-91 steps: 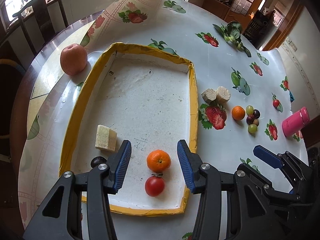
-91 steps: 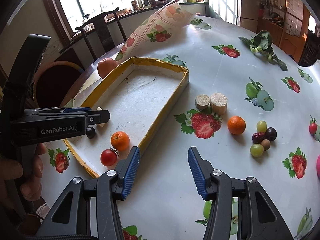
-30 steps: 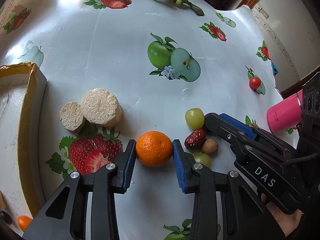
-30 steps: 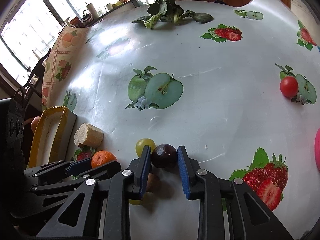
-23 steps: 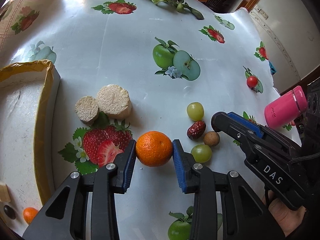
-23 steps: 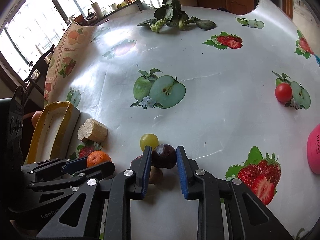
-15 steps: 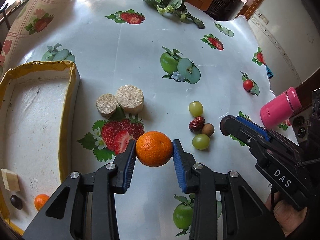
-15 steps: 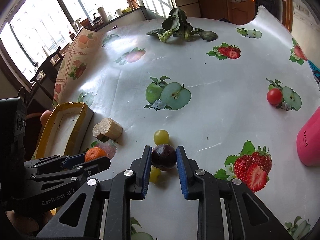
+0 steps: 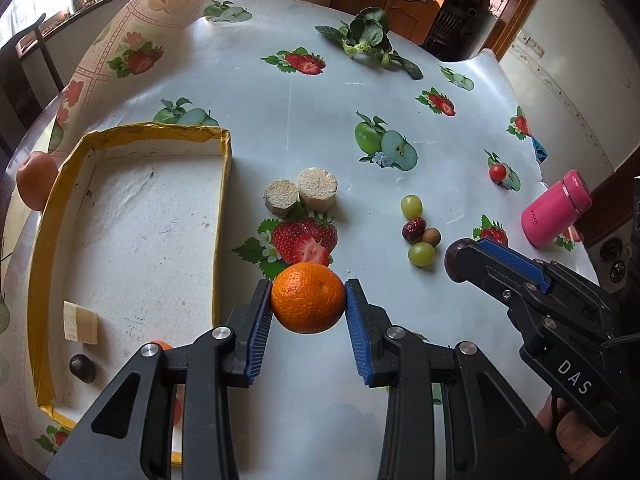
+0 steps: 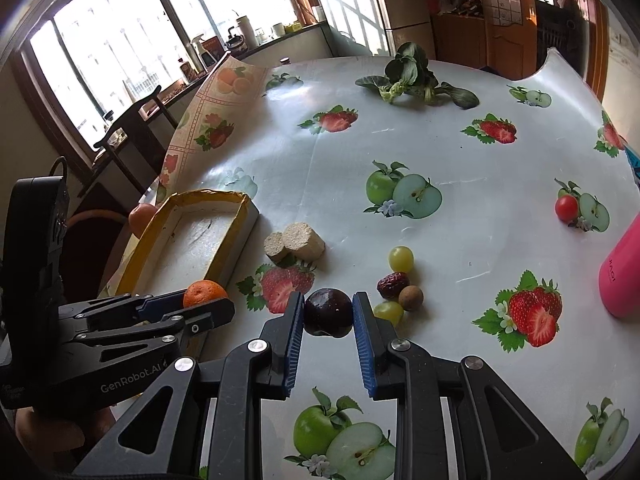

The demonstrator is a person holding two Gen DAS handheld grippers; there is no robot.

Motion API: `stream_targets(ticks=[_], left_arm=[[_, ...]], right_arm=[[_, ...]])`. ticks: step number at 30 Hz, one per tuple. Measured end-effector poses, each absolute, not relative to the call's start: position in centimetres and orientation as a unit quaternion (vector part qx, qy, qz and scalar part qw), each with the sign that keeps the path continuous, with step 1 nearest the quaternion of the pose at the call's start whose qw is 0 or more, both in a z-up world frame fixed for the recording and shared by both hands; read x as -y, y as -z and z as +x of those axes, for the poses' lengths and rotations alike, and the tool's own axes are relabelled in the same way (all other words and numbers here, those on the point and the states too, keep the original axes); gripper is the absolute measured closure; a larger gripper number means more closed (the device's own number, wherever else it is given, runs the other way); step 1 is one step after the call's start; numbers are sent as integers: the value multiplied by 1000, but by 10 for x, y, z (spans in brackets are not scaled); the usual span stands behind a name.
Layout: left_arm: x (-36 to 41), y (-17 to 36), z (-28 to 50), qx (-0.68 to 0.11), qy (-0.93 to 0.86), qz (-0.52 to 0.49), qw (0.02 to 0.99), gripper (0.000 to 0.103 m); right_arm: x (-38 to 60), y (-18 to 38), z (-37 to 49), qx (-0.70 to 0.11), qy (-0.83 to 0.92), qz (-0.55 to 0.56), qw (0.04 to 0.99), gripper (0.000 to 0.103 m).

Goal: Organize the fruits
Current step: 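Carry the mandarin into the yellow tray with the left tool while the right tool carries the plum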

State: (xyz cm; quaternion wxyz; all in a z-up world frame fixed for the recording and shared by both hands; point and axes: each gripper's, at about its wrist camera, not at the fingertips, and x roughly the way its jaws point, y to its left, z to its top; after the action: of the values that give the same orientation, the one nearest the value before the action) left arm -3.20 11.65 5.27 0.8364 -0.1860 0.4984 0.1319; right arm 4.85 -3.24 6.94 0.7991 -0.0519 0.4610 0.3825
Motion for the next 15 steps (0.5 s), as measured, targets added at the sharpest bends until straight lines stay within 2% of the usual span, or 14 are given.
stream_targets(ticks=[15], left_arm=[[-151, -62, -76, -488, -159, -200, 835, 69]], right_arm=[[-8, -84, 6, -449, -417, -72, 787, 78]])
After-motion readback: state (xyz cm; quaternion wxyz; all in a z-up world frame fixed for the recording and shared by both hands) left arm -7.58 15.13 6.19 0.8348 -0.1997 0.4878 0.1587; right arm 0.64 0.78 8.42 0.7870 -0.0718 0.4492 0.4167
